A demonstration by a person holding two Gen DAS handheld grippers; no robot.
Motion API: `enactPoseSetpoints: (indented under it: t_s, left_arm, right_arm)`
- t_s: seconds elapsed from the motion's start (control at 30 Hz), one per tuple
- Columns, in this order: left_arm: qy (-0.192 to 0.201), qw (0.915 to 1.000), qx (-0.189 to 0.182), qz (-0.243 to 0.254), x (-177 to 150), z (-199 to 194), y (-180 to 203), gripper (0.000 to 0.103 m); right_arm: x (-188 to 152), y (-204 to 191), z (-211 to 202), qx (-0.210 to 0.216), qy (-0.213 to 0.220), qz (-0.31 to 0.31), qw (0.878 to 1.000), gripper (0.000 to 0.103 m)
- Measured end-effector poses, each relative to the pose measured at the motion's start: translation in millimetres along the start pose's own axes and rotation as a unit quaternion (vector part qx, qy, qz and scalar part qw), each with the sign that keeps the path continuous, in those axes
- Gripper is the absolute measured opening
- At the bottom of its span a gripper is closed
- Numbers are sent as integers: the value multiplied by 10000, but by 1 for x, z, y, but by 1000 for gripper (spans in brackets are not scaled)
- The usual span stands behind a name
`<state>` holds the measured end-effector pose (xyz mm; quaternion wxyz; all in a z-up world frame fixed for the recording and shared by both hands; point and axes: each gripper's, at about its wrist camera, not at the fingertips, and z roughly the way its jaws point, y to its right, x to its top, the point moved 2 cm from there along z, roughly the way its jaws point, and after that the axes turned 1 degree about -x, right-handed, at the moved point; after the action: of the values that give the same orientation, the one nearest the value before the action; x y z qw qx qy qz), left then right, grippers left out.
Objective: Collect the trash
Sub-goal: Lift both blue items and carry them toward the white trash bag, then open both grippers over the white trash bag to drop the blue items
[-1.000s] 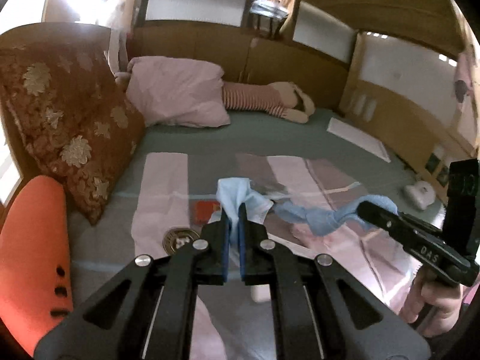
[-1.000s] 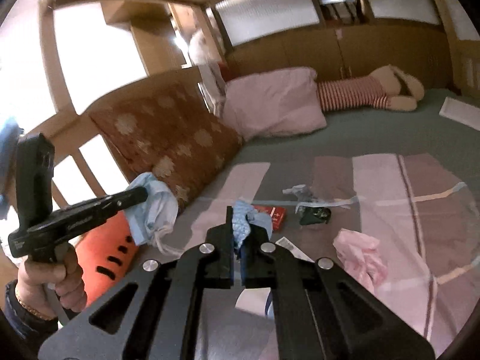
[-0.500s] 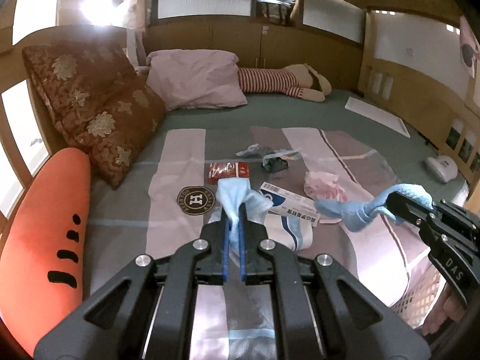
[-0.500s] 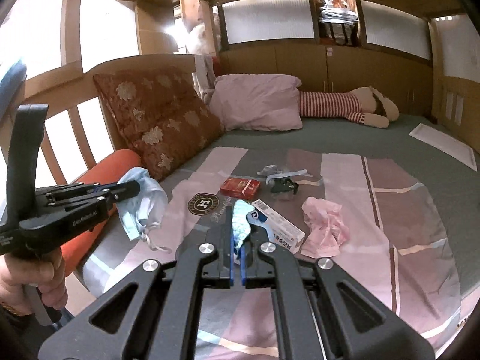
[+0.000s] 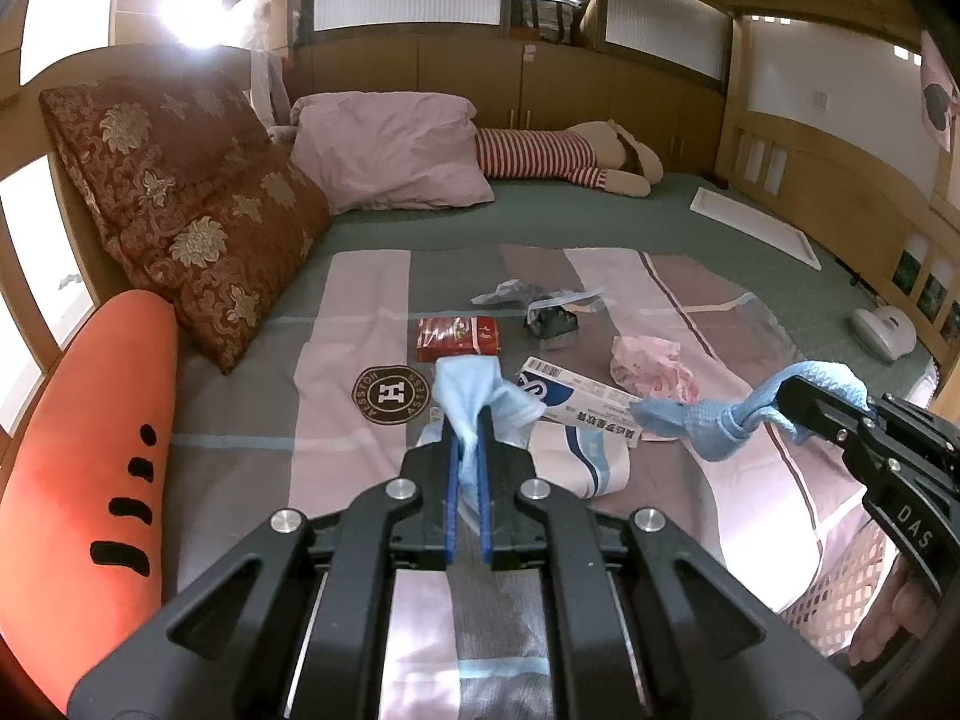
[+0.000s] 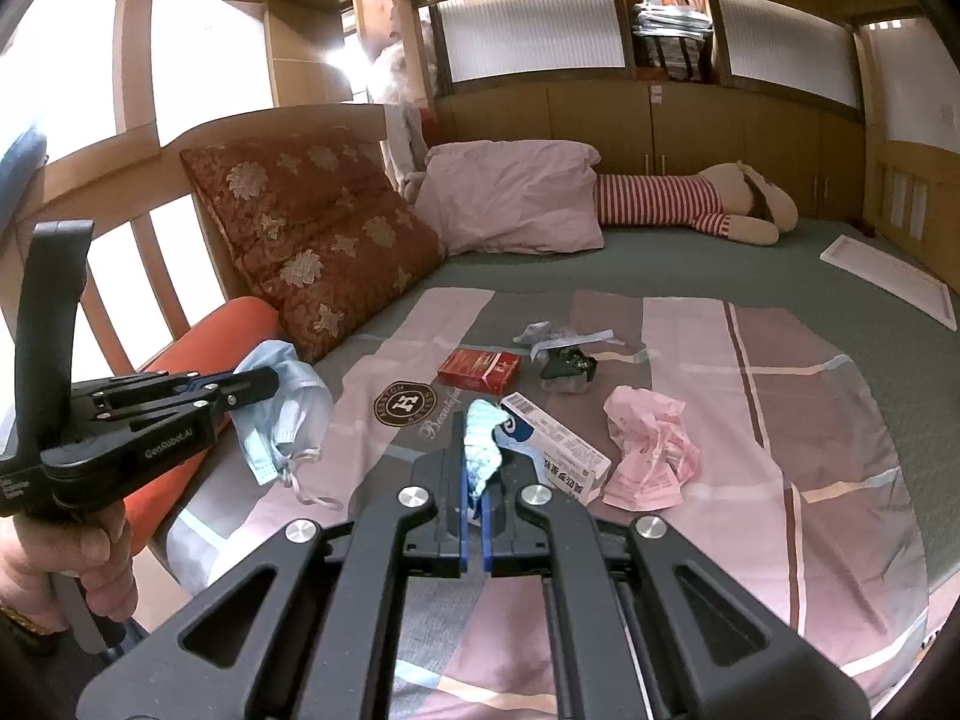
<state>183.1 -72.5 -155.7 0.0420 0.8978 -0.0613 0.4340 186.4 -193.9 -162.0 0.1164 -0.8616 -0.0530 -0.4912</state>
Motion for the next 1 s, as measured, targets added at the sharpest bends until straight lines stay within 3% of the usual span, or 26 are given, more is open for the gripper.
enactPoseSetpoints:
  t_s: [0.43,0.57,0.67,0.77,0.87,0.97,1.0]
  left_arm:
    - [-71,9999,-115,26,0,5,8,6]
    - [-63,9983,-569,90,4,2,34,6]
    - [-53,9938,-1025,420,4,-3,77,6]
    - [-155,9833,-1606,847,-1,-9,132,6]
    - [-257,9646,-2304,1254,-8,-20,192,6]
    - [-370,9361,-3011,1781,-21,-36,259,6]
    - [-451,9231,-3263,1984,-27,-40,284,6]
  right_arm:
    - [4,8,-13,16,143,154,9998,4]
    - [0,30,-57,-82,512,528,9973,4]
    - [-20,56,-105,-307,600,844,9941,4]
    - [-39,83,-153,-712,637,1041,9900,4]
    - [-61,111,-204,-1328,635,1215,9816,4]
    - [-85,133,-246,-1929,559,1387,9698,4]
    - [-94,140,-257,-2131,484,1447,9650,4]
